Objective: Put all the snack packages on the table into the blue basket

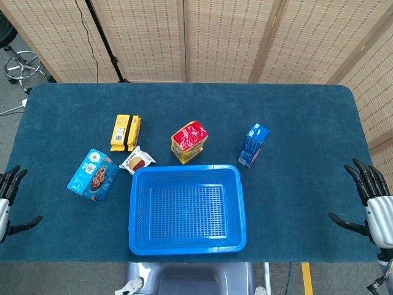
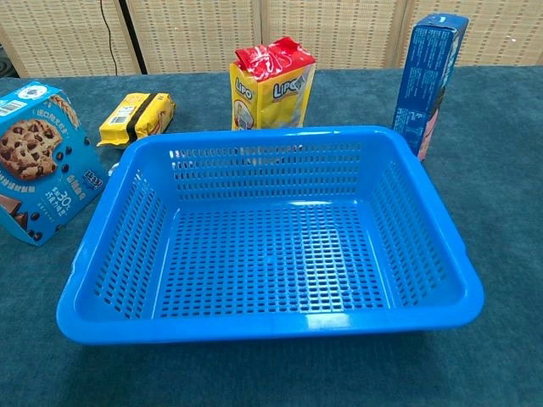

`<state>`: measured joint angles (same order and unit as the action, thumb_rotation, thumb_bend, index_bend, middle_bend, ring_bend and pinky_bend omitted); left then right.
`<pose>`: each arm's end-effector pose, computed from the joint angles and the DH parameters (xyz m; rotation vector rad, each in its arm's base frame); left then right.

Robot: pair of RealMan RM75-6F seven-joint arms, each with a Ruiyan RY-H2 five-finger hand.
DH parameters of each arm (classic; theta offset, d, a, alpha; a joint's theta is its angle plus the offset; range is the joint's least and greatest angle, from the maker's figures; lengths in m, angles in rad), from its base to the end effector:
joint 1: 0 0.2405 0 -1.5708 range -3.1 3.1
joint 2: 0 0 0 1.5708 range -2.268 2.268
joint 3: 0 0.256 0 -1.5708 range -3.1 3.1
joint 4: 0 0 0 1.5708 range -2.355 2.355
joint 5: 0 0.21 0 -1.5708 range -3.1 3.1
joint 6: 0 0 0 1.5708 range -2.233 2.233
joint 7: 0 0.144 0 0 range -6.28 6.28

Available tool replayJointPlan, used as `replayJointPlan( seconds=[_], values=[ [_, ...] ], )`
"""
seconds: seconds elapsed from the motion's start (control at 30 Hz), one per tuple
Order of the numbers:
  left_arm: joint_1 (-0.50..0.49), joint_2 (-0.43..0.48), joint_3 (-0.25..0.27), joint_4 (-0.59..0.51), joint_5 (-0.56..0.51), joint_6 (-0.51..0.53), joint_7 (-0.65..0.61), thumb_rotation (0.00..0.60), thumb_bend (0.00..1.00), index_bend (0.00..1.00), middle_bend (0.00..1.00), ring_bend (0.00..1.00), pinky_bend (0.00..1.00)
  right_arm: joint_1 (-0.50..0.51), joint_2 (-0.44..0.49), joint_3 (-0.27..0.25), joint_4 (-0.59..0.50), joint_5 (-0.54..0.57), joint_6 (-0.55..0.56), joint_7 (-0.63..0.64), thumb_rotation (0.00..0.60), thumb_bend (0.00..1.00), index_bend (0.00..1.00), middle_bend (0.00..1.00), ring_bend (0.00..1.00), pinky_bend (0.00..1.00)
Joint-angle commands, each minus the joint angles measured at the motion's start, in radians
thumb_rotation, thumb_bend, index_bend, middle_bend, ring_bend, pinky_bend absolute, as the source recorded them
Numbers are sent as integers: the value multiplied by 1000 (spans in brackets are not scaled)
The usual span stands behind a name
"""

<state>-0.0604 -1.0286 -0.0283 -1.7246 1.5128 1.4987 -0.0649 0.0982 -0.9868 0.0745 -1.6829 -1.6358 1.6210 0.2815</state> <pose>-0.2987 0.1679 0.1753 -1.3579 -0.9851 -0.9572 -0.2743 -0.1858 0.2062 1.3691 -0.8920 1.2634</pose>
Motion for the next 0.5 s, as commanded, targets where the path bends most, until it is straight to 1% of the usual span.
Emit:
replayJointPlan(
  seconds=[0.03,0.23,0.37,0.4,0.47,0.5],
  values=[
    [-1,4,2,-5,0,-4,-2,600,69,0,0,0,0,-1,4,-1,-2,0,-3,2,600,0,0,0,0,0],
    [2,12,3,-9,-1,-1,-9,600,69,0,0,0,0,8,12,-10,8,-21,-18,27,600,0,0,0,0,0],
    [1,16,0,-9,-1,0,-16,600,68,0,0,0,0,32,5,-15,31,-35,-55,68,600,0,0,0,0,0],
    [1,17,0,-9,-2,1,-18,600,68,0,0,0,0,41,4,-18,39,-39,-70,89,600,0,0,0,0,0],
    [1,19,-3,-9,-4,3,-24,600,69,0,0,0,0,70,5,-28,66,-47,-117,192,600,0,0,0,0,0],
    [2,20,-6,-10,-11,3,-29,600,68,0,0,0,0,102,-2,-23,92,-39,-158,289,600,0,0,0,0,0]
  ],
)
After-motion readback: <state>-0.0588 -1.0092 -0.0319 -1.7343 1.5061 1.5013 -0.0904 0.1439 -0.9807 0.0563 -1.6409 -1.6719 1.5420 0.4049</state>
